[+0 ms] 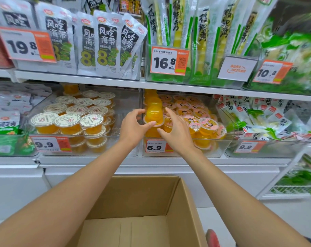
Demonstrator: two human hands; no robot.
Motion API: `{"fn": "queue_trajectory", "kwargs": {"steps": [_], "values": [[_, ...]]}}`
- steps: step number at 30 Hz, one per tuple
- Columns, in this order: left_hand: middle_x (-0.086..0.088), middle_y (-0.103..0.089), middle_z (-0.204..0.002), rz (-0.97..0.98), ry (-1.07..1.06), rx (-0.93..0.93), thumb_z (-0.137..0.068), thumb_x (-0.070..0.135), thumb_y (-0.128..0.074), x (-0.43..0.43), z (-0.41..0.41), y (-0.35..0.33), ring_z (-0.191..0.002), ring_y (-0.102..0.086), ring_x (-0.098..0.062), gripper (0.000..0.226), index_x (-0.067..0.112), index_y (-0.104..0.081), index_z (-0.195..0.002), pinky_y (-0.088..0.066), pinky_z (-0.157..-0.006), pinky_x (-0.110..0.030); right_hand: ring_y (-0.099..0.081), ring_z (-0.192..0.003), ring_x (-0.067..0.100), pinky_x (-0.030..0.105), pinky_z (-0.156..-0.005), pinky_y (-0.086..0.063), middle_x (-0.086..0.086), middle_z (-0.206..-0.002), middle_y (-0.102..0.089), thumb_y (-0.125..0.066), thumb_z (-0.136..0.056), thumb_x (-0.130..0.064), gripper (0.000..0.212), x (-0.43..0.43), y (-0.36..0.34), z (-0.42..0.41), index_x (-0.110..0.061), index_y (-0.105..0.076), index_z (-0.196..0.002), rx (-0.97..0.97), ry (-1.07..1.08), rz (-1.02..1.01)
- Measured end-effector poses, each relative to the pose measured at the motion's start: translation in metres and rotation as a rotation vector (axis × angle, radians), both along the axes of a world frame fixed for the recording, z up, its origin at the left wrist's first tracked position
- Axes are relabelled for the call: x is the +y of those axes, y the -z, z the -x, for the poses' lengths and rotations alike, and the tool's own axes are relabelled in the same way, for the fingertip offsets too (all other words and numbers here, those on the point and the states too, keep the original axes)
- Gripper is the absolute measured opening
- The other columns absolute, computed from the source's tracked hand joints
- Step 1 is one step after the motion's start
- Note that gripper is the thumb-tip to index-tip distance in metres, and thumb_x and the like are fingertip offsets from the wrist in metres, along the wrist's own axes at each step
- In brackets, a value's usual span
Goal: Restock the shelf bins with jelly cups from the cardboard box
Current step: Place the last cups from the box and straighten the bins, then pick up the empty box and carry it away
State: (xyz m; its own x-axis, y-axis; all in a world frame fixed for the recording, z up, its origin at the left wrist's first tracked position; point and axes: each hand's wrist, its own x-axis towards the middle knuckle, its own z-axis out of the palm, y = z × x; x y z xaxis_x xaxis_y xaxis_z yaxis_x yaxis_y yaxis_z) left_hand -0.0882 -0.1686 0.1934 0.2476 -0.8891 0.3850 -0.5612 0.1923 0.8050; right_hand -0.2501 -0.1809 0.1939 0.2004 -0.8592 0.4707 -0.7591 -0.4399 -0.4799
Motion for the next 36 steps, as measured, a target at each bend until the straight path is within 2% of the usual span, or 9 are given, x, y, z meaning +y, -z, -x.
{"fn": "queue_trajectory", "kwargs": {"steps": [7,10,15,18,24,28,30,33,36], "values": [[0.000,-0.060,-0.121,-0.035,-0.035,-0.036,-0.077,0.043,-0.076,0.010,-0.003,-0.005,-0.105,-0.057,-0.013,0.060,0.019,-0.056,-0.128,-0.049,-0.085,-0.028,-0.038,-0.133,0.017,0.041,-0.113,-0.030,-0.004,-0.143,-0.047,-0.067,-0.086,-0.030,0.067,0.012,-0.007,-0.004,-0.022,-0.036,-0.145,-0.021,0.016,-0.007],[0.005,-0.062,-0.099,-0.057,-0.067,-0.092,-0.079,0.040,-0.076,0.022,-0.005,-0.008,-0.088,-0.059,-0.012,0.035,0.021,-0.061,-0.105,-0.051,-0.075,-0.030,-0.044,-0.123,0.016,0.033,-0.111,-0.029,-0.003,-0.127,-0.056,-0.066,-0.086,-0.023,0.050,0.025,-0.006,-0.004,-0.021,-0.048,-0.133,-0.046,0.042,0.034],[0.008,-0.058,-0.066,-0.204,0.005,-0.168,-0.084,0.024,-0.070,0.063,-0.015,0.011,-0.066,-0.057,-0.013,0.014,0.019,-0.059,-0.076,-0.042,-0.058,-0.028,-0.056,-0.087,0.019,0.032,-0.075,-0.046,-0.002,-0.092,-0.058,-0.062,-0.084,-0.012,0.012,0.058,0.015,-0.006,-0.014,-0.061,-0.097,-0.030,0.024,-0.084],[0.008,-0.060,-0.067,-0.400,0.054,-0.257,-0.081,0.025,-0.069,0.090,-0.033,0.048,-0.073,-0.063,-0.019,0.014,0.022,-0.060,-0.071,-0.047,-0.064,-0.030,-0.058,-0.086,0.020,0.033,-0.074,-0.046,0.001,-0.090,-0.064,-0.057,-0.083,-0.010,0.015,0.076,0.052,-0.010,-0.014,-0.064,-0.095,0.045,-0.007,-0.270],[0.009,-0.061,-0.078,-0.781,0.133,-0.364,-0.084,0.030,-0.069,0.129,-0.075,0.162,-0.080,-0.063,-0.014,0.016,0.027,-0.059,-0.072,-0.055,-0.079,-0.033,-0.060,-0.088,0.017,0.026,-0.079,-0.048,-0.001,-0.093,-0.065,-0.057,-0.087,-0.013,0.019,0.100,0.161,-0.022,-0.017,-0.067,-0.103,0.188,-0.114,-0.646],[0.006,-0.067,-0.086,-1.001,0.142,-0.379,-0.084,0.029,-0.059,0.138,-0.093,0.221,-0.083,-0.064,-0.016,0.009,0.025,-0.062,-0.076,-0.055,-0.081,-0.033,-0.062,-0.096,0.019,0.034,-0.088,-0.051,-0.002,-0.101,-0.066,-0.054,-0.086,-0.014,0.022,0.103,0.226,-0.026,-0.024,-0.066,-0.102,0.357,-0.143,-0.876],[0.005,-0.068,-0.088,-1.050,0.144,-0.389,-0.083,0.024,-0.054,0.141,-0.097,0.232,-0.085,-0.064,-0.018,0.011,0.022,-0.064,-0.080,-0.054,-0.081,-0.033,-0.062,-0.100,0.021,0.032,-0.089,-0.049,-0.002,-0.104,-0.067,-0.050,-0.087,-0.014,0.025,0.106,0.242,-0.024,-0.025,-0.066,-0.102,0.415,-0.132,-0.943],[0.003,-0.067,-0.089,-1.109,0.116,-0.376,-0.083,0.020,-0.051,0.150,-0.102,0.221,-0.086,-0.063,-0.020,0.014,0.019,-0.065,-0.085,-0.054,-0.080,-0.033,-0.062,-0.101,0.025,0.025,-0.081,-0.044,0.006,-0.106,-0.067,-0.048,-0.089,-0.010,0.022,0.121,0.238,-0.022,-0.014,-0.066,-0.101,0.407,-0.154,-1.021],[-0.001,-0.067,-0.089,-1.180,0.097,-0.398,-0.086,0.019,-0.047,0.173,-0.103,0.187,-0.085,-0.063,-0.023,0.016,0.019,-0.063,-0.083,-0.052,-0.076,-0.030,-0.061,-0.087,0.022,0.024,-0.072,-0.044,0.005,-0.096,-0.067,-0.049,-0.091,-0.007,0.018,0.149,0.201,-0.015,-0.011,-0.066,-0.097,0.384,-0.140,-1.077]]}}
